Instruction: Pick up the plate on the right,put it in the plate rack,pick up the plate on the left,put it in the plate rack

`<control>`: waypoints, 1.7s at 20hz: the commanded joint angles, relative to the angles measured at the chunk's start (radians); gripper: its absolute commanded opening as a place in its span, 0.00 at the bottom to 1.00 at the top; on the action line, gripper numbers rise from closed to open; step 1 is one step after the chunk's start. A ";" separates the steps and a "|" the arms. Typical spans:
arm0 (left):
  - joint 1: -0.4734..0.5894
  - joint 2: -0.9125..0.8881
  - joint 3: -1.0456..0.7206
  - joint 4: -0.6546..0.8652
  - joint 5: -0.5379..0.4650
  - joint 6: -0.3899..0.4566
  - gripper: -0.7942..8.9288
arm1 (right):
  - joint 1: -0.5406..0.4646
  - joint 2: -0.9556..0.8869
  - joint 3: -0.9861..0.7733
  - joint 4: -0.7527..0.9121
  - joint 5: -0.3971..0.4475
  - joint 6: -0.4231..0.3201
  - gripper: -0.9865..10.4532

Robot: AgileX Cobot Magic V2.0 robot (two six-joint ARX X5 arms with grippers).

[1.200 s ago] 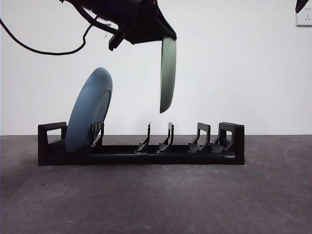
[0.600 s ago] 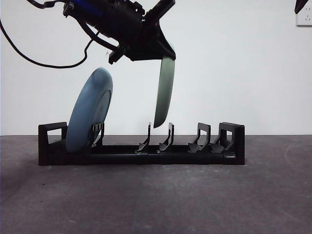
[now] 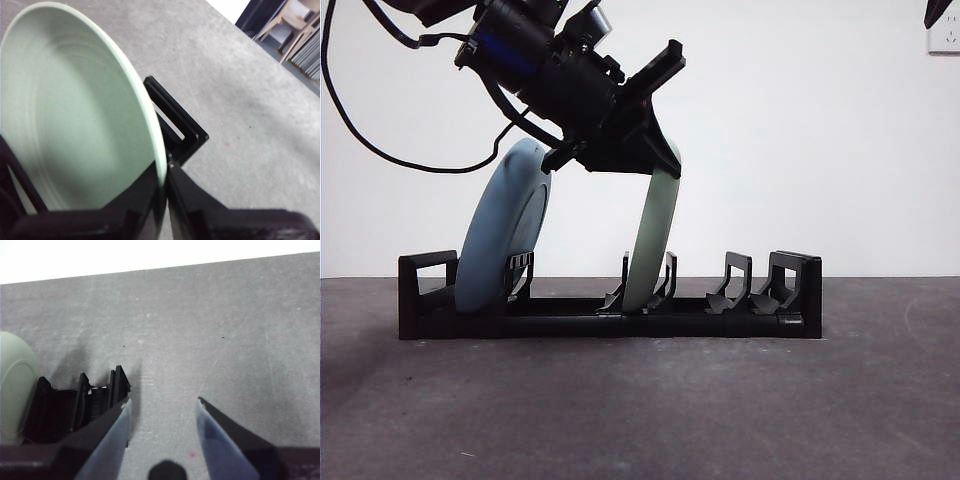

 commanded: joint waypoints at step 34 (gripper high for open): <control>0.194 -1.157 -0.455 -0.671 -0.415 0.346 0.07 | 0.196 -0.502 -0.564 0.328 -0.025 -0.023 0.08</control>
